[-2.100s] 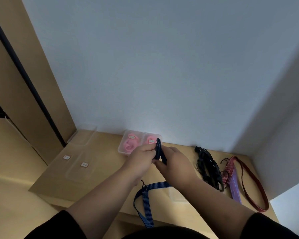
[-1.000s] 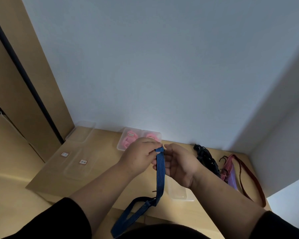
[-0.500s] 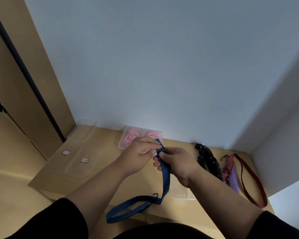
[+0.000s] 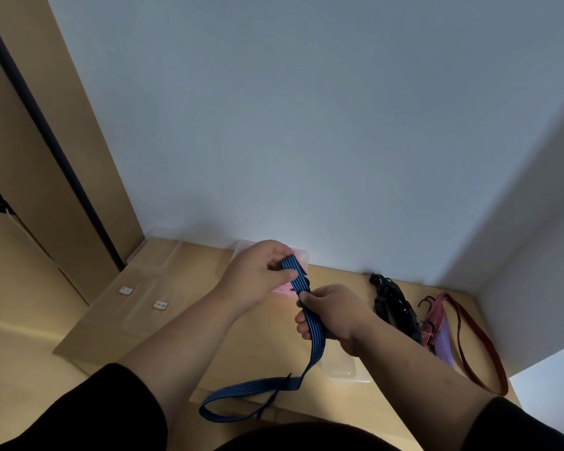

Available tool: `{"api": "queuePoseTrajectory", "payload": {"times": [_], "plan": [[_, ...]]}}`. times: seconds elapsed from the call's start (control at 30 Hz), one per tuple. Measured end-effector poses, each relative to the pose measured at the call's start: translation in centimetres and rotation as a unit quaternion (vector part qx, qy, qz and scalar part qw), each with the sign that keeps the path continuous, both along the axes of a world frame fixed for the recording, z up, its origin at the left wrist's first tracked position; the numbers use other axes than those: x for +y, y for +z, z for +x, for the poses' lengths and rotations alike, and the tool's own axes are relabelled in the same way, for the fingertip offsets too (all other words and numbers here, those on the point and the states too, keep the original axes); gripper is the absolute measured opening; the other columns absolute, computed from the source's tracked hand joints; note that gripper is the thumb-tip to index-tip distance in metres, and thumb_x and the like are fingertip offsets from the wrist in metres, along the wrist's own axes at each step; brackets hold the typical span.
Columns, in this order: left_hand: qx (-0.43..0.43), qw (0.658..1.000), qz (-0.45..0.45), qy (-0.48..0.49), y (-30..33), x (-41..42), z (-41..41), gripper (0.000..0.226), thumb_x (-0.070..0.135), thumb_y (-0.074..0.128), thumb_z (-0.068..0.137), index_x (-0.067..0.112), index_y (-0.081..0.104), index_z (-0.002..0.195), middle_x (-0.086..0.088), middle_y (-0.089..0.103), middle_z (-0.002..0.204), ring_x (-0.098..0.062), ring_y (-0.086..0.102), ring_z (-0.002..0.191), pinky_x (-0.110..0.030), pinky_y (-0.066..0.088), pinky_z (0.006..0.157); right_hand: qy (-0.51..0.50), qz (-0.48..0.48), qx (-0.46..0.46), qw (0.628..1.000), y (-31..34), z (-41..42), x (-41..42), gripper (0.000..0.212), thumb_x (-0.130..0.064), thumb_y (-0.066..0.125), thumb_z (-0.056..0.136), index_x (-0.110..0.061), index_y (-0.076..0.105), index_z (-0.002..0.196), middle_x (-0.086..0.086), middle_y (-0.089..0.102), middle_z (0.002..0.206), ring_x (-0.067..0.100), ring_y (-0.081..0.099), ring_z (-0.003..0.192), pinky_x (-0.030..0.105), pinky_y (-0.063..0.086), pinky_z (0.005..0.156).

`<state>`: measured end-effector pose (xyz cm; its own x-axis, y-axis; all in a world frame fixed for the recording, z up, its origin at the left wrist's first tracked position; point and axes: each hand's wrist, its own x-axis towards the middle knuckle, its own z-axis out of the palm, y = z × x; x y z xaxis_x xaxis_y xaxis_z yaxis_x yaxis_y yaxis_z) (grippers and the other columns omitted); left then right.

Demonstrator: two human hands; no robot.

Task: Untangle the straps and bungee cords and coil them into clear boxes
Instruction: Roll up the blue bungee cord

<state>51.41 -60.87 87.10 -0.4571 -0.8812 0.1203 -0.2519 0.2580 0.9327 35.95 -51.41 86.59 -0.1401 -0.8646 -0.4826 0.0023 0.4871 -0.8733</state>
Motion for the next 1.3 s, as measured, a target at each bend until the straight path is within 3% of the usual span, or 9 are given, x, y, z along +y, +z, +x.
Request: {"api": "queuePoseTrajectory", "payload": {"times": [0.1, 0.17, 0.37, 0.53, 0.63, 0.77, 0.93, 1.07, 1.3], "plan": [[-0.061, 0.993, -0.100, -0.012, 0.2, 0.3, -0.4, 0.037, 0.015, 0.078, 0.082, 0.046, 0.063, 0.092, 0.024, 0.069, 0.093, 0.011, 0.065, 0.090, -0.005, 0.046, 0.076, 0.003, -0.003, -0.048, 0.999, 0.2, 0.3, -0.1, 0.024, -0.014, 0.050, 0.106, 0.004, 0.065, 0.106, 0.015, 0.073, 0.078, 0.025, 0.071, 0.068, 0.032, 0.058, 0.066], [-0.080, 0.988, -0.132, -0.013, 0.2, 0.6, -0.7, 0.024, 0.015, 0.075, 0.084, 0.035, 0.071, 0.097, 0.020, 0.070, 0.093, 0.004, 0.066, 0.092, -0.014, 0.050, 0.082, -0.021, -0.013, -0.103, 0.994, 0.4, 0.2, -0.2, 0.029, -0.015, 0.044, 0.106, 0.005, 0.064, 0.113, 0.019, 0.073, 0.084, 0.028, 0.072, 0.073, 0.035, 0.059, 0.069], [-0.091, 0.978, -0.182, -0.037, -0.2, 1.7, -1.1, 0.011, 0.013, 0.074, 0.086, 0.021, 0.074, 0.094, 0.019, 0.055, 0.079, 0.007, 0.055, 0.076, -0.016, 0.039, 0.071, 0.020, -0.041, -0.157, 0.987, 0.6, 0.0, -0.2, 0.065, -0.059, 0.037, 0.104, -0.005, 0.071, 0.112, 0.019, 0.072, 0.095, 0.031, 0.071, 0.087, 0.041, 0.058, 0.081], [-0.074, 0.970, -0.191, -0.133, -0.4, 1.7, -0.2, 0.004, 0.015, 0.076, 0.086, 0.014, 0.075, 0.089, 0.022, 0.062, 0.078, 0.002, 0.055, 0.085, -0.019, 0.044, 0.079, 0.009, -0.048, -0.179, 0.983, 0.3, -0.1, 0.3, 0.052, -0.047, 0.045, 0.105, -0.003, 0.072, 0.103, 0.018, 0.071, 0.090, 0.028, 0.069, 0.077, 0.037, 0.059, 0.072], [-0.063, 0.965, -0.203, -0.150, -0.5, 1.9, 0.5, 0.015, 0.020, 0.067, 0.089, 0.010, 0.077, 0.094, 0.012, 0.070, 0.090, -0.004, 0.060, 0.093, -0.029, 0.051, 0.085, 0.020, -0.064, -0.147, 0.987, 0.2, -0.4, 0.4, 0.044, -0.037, 0.046, 0.108, -0.001, 0.069, 0.099, 0.016, 0.068, 0.084, 0.025, 0.064, 0.069, 0.034, 0.056, 0.065], [-0.094, 0.959, -0.242, -0.113, -0.7, 1.5, 1.1, 0.015, 0.023, 0.071, 0.086, 0.016, 0.077, 0.098, 0.015, 0.068, 0.096, -0.008, 0.058, 0.099, -0.036, 0.049, 0.093, 0.071, -0.060, 0.024, 0.995, 0.6, -0.8, 0.5, 0.039, -0.030, 0.042, 0.110, -0.005, 0.069, 0.098, 0.009, 0.071, 0.078, 0.016, 0.059, 0.060, 0.028, 0.052, 0.059], [-0.204, 0.968, -0.041, -0.140, -0.2, 0.8, 1.5, 0.059, 0.035, 0.078, 0.081, 0.033, 0.056, 0.136, 0.015, 0.061, 0.127, -0.003, 0.057, 0.116, -0.029, 0.046, 0.102, 0.186, -0.070, 0.231, 0.952, 1.5, -1.1, 0.6, 0.029, -0.025, 0.043, 0.107, -0.016, 0.068, 0.096, -0.006, 0.070, 0.076, 0.006, 0.056, 0.056, 0.023, 0.051, 0.062], [-0.247, 0.937, 0.030, -0.246, 0.0, 0.5, 1.2, 0.015, 0.028, 0.071, 0.090, 0.022, 0.072, 0.104, 0.000, 0.074, 0.096, -0.013, 0.073, 0.086, -0.041, 0.061, 0.084, 0.221, -0.074, 0.259, 0.937, 1.7, -1.0, 0.5, 0.021, -0.024, 0.051, 0.103, -0.017, 0.070, 0.099, -0.007, 0.069, 0.077, 0.004, 0.056, 0.059, 0.023, 0.051, 0.066], [-0.112, 0.971, 0.131, -0.168, -1.4, 0.7, 1.4, 0.007, 0.019, 0.069, 0.092, 0.019, 0.077, 0.092, -0.002, 0.069, 0.083, -0.011, 0.070, 0.074, -0.029, 0.061, 0.069, 0.100, -0.098, 0.124, 0.982, 0.4, -1.2, 0.7, 0.028, -0.030, 0.054, 0.105, -0.012, 0.072, 0.095, 0.000, 0.073, 0.076, 0.013, 0.060, 0.059, 0.023, 0.051, 0.059]]}}
